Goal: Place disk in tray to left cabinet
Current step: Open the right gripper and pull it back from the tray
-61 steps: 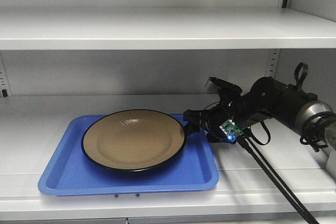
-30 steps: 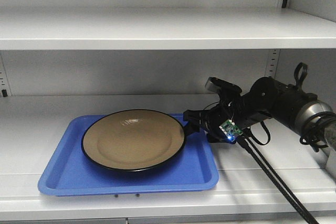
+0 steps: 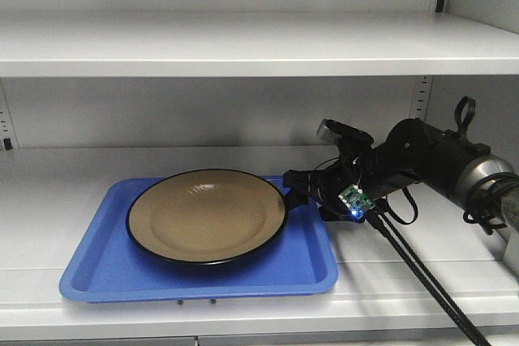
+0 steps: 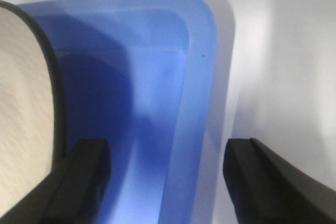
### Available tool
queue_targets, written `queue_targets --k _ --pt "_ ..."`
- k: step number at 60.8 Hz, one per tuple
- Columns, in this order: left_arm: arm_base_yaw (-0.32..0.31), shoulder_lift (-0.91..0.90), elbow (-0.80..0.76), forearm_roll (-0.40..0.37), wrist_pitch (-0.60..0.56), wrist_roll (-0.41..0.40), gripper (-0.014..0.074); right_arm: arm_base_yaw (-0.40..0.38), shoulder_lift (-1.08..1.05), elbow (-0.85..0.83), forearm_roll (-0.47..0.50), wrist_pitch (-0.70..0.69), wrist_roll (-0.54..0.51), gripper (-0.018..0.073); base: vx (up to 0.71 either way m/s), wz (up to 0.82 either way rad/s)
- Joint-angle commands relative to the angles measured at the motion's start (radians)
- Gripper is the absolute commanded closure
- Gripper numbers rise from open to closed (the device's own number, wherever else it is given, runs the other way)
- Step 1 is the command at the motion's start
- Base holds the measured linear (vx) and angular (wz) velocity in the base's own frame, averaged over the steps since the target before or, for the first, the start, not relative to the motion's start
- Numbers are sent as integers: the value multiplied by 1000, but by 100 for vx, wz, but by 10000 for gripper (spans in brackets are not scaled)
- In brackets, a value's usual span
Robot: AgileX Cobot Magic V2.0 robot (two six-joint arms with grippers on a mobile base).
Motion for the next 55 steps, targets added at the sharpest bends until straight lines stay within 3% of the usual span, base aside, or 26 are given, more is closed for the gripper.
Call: queue_targets --k 1,55 --pt "4 4 13 -1 -70 1 603 -6 -60 -28 13 -6 -5 27 0 0" --pt "4 4 13 -1 -70 1 603 -18 -125 -27 0 37 -17 27 0 0"
